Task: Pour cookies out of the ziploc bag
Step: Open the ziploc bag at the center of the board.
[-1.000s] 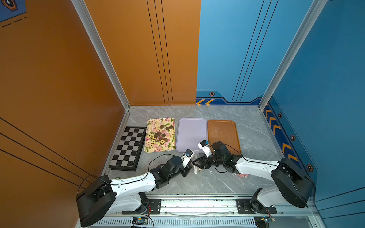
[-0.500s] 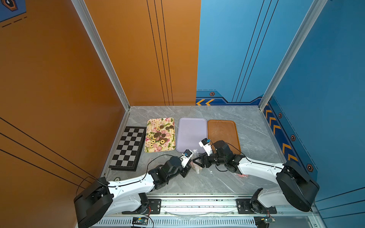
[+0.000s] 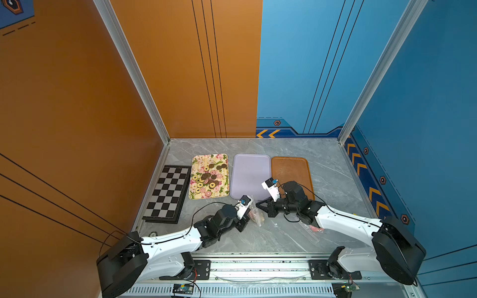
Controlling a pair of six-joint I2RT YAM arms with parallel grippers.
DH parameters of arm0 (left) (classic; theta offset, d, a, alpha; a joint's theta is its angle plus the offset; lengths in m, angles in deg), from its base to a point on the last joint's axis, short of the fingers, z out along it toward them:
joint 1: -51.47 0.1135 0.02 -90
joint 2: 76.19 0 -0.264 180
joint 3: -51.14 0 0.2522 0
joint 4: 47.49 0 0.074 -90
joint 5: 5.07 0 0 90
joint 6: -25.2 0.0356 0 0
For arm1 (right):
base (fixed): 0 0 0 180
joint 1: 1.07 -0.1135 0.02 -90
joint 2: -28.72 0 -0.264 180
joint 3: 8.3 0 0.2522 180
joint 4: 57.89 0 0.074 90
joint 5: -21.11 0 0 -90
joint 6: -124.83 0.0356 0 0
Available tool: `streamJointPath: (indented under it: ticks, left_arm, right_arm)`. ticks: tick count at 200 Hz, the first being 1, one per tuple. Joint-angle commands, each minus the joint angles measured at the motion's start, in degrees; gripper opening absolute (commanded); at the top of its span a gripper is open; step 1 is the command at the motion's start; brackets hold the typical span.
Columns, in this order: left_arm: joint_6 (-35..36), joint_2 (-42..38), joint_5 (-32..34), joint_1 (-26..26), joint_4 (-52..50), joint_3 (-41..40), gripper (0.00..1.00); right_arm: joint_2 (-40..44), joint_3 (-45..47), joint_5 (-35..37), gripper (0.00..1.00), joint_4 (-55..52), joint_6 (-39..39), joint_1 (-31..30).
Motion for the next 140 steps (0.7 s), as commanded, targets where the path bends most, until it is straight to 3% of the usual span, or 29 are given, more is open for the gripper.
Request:
streamJointPath:
  ticks: [1,45,70,86,140]
  left_arm:
    - [-0.1,-0.07,-0.27,0.58,1.09,-0.59,0.0]
    - [0.78,-0.07,-4.04,0.8,1.12,-0.64,0.0]
    - [0.88,-0.2,-6.7,0.96,1.08,-0.32,0.3]
    - [0.97,-0.33,-7.81,1.13,1.05,-0.29,0.42]
    - [1.98,1.18,-8.42,2.27,1.04,1.46,0.49]
  right_arm:
    - [-0.27,-1.96,-0.45,0.0,-2.82,-0.83,-0.02]
    - [-0.69,-3.28,-1.19,0.0,-4.28,-0.29,-0.17]
    - [-1.05,-3.81,-2.07,0.0,-4.43,-0.32,-0.25]
    - [-1.23,-4.28,-2.63,0.0,-4.49,-0.39,-0.37]
    - [-1.66,-4.96,-3.83,0.0,-4.58,-0.66,-1.57]
